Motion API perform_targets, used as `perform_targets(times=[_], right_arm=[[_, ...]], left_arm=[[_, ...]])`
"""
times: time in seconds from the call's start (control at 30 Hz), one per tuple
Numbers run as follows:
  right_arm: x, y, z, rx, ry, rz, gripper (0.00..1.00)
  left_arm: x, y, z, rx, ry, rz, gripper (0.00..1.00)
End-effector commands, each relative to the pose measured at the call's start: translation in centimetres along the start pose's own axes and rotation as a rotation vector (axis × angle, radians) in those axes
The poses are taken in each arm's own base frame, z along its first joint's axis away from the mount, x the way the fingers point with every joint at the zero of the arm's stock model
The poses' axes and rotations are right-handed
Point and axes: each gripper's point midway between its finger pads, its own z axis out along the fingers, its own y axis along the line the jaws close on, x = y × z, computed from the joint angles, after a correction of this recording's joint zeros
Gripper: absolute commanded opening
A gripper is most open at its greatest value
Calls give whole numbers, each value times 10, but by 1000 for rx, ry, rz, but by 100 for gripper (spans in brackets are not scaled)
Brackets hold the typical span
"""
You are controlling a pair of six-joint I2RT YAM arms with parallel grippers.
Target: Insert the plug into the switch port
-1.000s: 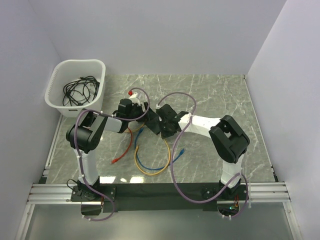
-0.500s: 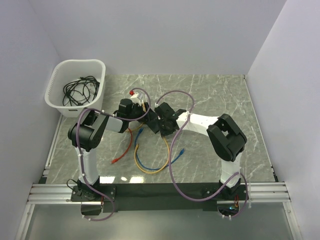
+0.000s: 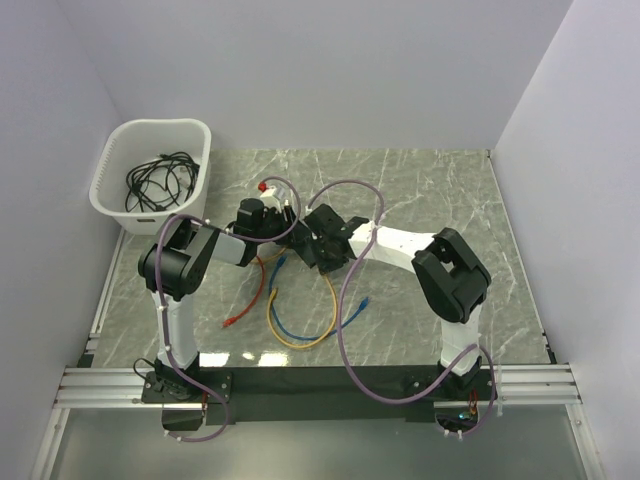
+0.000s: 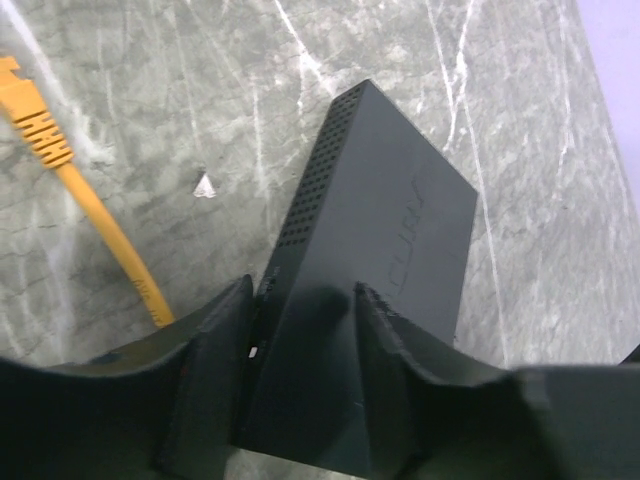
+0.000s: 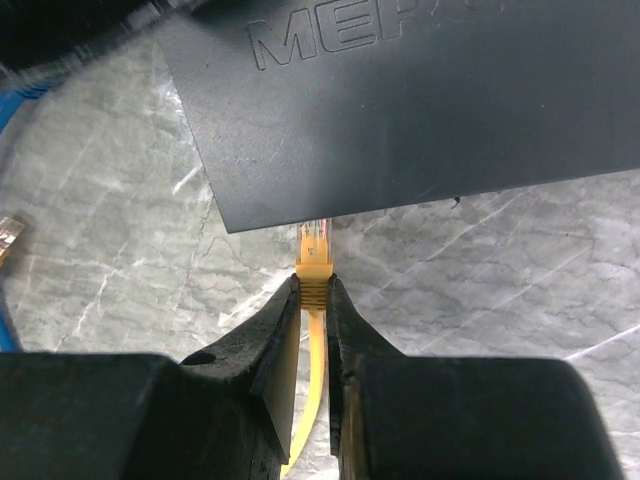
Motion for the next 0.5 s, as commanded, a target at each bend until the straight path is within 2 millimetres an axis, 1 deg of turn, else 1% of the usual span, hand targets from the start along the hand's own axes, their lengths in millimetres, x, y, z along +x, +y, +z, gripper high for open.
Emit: perform_targets(times=[0.0, 0.1, 0.27, 0.3, 0.37, 0.47], right_arm=[[-30, 13, -1, -23, -87, -3, 0], [-29, 8, 2, -4, -91, -9, 0], [-29, 1, 4, 25, -100, -58, 0], [-31, -1, 3, 40, -109, -65, 0], [-33, -5, 0, 57, -117, -81, 0], [-41, -6, -7, 65, -144, -105, 0]], left_arm=[[25, 2, -1, 15, 67, -15, 48], [29, 2, -2, 20, 74, -13, 45], [35, -2, -5, 56, 82, -4, 46], [39, -4, -7, 68, 91, -4, 46], [40, -6, -8, 83, 90, 2, 47], [40, -11, -9, 100, 94, 19, 47]])
